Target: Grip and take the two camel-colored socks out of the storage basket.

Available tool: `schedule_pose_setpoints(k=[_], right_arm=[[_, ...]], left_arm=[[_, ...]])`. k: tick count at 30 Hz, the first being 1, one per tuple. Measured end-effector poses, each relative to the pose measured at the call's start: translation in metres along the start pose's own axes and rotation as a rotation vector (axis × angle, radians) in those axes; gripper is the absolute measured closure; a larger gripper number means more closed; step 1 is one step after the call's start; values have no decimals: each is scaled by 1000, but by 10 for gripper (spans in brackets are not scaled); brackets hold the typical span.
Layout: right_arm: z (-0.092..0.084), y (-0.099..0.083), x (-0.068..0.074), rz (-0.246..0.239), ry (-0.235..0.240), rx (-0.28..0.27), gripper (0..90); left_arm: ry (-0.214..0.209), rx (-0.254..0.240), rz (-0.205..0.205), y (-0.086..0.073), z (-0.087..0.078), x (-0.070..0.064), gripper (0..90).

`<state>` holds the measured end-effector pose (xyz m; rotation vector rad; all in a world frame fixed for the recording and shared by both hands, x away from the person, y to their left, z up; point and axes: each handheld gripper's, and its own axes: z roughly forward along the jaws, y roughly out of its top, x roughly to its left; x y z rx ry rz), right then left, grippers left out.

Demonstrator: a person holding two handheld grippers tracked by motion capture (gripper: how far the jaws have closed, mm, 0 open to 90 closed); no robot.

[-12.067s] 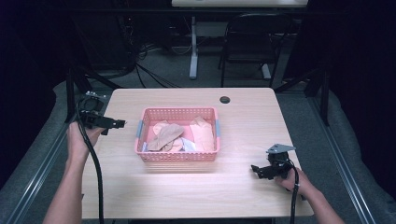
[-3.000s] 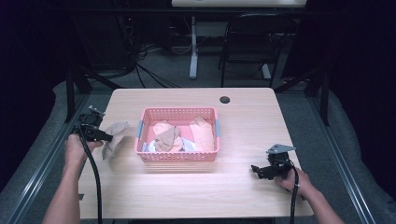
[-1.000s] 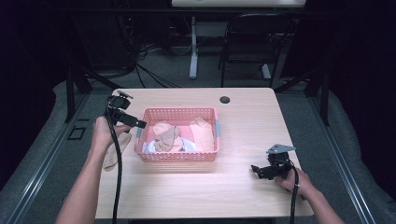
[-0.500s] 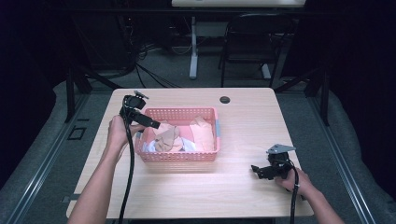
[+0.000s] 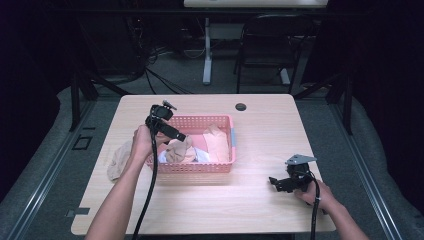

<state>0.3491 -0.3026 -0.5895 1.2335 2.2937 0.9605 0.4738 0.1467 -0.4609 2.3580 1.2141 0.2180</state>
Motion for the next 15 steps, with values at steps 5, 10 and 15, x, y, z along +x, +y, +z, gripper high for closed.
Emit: schedule_pose_setpoints(k=[5,10,15], right_arm=[[0,0,0,0,0,0,0],[0,0,0,0,0,0,0],[0,0,0,0,0,0,0]], left_arm=[[-6,30,8,3,12,-5,11],[-13,51,4,3,21,-6,34],[-26,81,-8,3,30,-3,72]])
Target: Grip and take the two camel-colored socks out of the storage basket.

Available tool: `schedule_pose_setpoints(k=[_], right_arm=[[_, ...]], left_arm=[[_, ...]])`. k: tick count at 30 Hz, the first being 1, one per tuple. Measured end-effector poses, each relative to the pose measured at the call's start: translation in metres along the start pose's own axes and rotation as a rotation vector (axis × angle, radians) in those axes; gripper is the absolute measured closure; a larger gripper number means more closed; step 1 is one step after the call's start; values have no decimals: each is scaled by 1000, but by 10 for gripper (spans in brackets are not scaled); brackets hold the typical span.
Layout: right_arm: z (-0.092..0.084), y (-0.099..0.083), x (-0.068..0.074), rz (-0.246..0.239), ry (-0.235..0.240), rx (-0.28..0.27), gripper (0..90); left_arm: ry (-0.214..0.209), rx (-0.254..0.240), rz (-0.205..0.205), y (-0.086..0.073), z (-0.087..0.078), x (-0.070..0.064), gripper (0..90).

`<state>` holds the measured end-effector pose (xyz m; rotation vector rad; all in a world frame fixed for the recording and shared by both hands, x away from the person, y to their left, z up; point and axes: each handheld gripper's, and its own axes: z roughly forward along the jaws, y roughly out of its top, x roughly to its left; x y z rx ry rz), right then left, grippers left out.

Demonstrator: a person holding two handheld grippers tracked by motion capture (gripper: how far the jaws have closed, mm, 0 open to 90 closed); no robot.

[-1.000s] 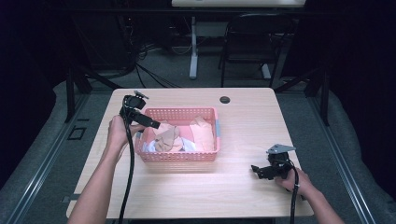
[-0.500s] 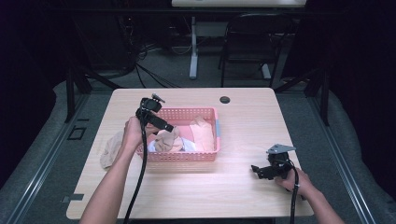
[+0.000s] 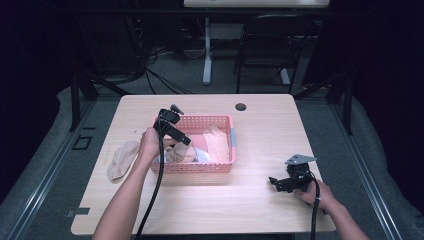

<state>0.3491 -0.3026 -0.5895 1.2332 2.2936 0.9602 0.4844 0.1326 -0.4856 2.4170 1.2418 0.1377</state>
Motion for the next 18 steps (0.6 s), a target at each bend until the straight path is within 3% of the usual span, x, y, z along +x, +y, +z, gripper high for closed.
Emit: schedule_pose_setpoints(k=[9,14,18], right_arm=[[0,0,0,0,0,0,0],[0,0,0,-3,2,0,0],[0,0,0,-3,2,0,0]], left_arm=[[4,94,-31,-2,20,2,180],[34,145,-70,-4,31,9,317],[39,177,-78,-5,37,9,423]])
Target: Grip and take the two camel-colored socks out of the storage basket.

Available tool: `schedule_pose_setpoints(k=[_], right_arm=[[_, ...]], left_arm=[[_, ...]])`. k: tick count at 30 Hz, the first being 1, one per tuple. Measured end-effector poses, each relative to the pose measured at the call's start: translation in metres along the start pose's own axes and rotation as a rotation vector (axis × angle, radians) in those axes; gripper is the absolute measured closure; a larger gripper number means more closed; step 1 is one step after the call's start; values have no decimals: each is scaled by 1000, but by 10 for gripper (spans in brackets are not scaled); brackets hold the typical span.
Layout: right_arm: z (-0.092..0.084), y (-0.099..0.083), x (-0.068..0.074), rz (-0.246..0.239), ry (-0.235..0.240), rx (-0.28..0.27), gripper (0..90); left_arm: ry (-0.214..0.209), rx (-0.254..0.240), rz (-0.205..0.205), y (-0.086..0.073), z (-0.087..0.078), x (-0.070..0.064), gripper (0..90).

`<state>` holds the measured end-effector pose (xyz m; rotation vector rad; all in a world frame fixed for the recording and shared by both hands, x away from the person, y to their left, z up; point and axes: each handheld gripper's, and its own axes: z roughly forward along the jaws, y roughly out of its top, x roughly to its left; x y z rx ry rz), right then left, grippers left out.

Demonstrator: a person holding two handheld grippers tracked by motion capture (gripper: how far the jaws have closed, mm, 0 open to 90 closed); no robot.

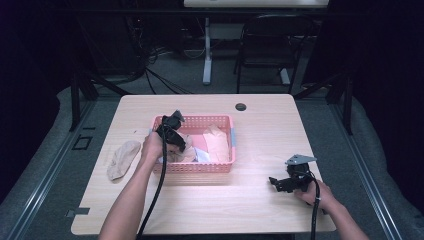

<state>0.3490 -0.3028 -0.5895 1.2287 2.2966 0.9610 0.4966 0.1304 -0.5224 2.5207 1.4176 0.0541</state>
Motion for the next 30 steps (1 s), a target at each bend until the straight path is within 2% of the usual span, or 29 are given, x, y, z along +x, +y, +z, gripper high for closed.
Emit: schedule_pose_setpoints(k=[2,6,10,14,30], right_arm=[[0,0,0,-1,0,0,0],[0,0,0,-1,1,0,0],[0,0,0,-2,1,0,0],[0,0,0,-3,1,1,0],[0,0,0,-2,2,0,0]], left_arm=[[-12,11,-2,0,2,0,521],[-12,12,16,0,2,-2,688],[-21,-7,27,-2,-4,-2,766],[-23,-27,42,-5,-12,-1,798],[-22,-112,70,-12,-48,1,799]])
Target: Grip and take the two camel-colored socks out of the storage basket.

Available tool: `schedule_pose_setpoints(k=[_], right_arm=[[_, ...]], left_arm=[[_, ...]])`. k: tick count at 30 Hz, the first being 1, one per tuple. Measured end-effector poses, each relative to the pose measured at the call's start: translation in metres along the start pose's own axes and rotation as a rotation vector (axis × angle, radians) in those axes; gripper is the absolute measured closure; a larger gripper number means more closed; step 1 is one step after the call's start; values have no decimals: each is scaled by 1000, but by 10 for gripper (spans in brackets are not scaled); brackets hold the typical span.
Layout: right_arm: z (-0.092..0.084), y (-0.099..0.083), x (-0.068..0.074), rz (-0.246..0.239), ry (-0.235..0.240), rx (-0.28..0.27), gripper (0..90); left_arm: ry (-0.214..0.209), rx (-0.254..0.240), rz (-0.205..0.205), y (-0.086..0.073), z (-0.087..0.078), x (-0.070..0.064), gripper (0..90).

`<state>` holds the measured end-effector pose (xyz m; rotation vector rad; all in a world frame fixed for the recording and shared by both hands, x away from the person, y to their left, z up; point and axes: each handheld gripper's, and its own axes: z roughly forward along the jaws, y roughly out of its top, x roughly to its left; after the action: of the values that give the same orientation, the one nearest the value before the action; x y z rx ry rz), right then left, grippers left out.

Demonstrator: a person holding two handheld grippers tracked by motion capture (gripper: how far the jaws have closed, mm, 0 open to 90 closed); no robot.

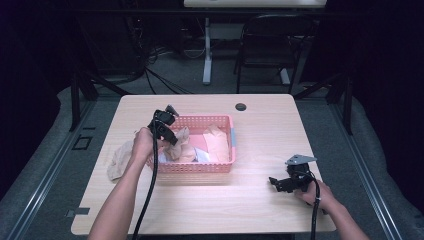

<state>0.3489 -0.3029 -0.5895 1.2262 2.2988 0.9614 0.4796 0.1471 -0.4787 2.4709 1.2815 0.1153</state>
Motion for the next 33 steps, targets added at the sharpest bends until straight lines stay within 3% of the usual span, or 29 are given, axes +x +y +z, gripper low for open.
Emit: schedule_pose_setpoints(k=[7,16,33], right_arm=[[0,0,0,0,0,0,0],[0,0,0,0,0,0,0],[0,0,0,-2,3,2,0]], left_arm=[[7,-20,35,3,-14,-4,800],[4,-50,50,5,-32,-6,800],[21,-108,39,-2,-75,5,801]])
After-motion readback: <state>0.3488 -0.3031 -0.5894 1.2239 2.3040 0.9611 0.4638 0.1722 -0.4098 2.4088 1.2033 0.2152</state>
